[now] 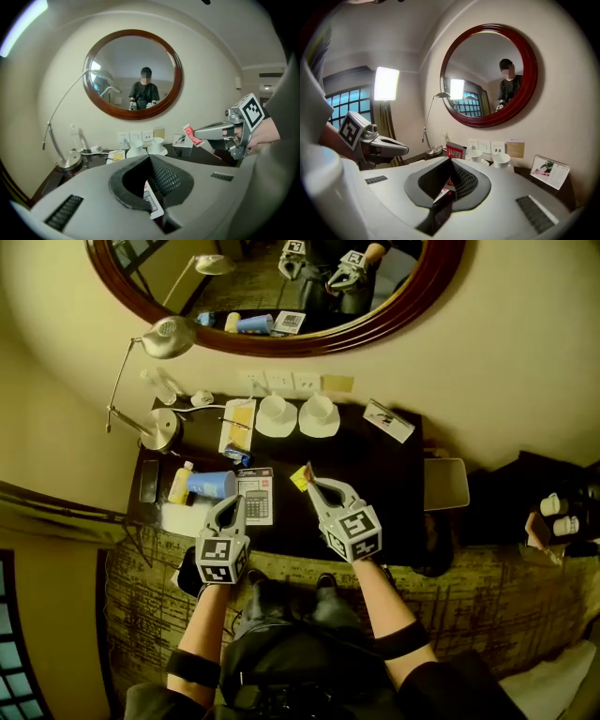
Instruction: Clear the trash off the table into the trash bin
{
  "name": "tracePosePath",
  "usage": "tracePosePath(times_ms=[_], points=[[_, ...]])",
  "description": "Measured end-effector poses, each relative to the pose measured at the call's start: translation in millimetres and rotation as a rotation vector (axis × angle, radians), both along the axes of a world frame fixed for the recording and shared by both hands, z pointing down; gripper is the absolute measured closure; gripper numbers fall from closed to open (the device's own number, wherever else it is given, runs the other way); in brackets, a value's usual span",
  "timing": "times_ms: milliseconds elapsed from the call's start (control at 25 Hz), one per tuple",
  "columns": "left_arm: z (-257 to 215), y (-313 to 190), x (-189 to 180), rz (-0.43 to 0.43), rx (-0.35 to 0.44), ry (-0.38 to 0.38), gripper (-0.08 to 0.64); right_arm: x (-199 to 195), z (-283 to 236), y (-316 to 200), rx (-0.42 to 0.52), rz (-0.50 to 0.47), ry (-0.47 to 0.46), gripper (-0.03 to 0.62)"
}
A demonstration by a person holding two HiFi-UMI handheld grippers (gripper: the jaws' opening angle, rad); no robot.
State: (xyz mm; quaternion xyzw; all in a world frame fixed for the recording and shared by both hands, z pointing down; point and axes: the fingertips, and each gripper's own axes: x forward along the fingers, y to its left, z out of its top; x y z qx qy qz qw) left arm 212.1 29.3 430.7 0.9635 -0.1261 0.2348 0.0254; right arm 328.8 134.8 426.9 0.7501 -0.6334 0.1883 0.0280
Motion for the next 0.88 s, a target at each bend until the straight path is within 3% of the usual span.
tracePosePath(times_ms=[200,520,720,880], points=[[5,-35,-78,-0.192,0.019,-0.038,0.559,-62,2,-71,-0.003,-0.229,-0.012,0.565],[30,-95,-284,-0.597,-0.022,-0.045,0.559,-255,22,-191,-0.085,-0.698,0.082,0.565],[66,-127,-398,-0.768,-0.034,-0.074,0.559,-374,63,-244,-0.114,-0.910,0.145,0.565],[109,-140,-458,-0.856,-0.113,-0.098,0.559,-452,114,-265,-0.177,-1.037,0.149,0.565]])
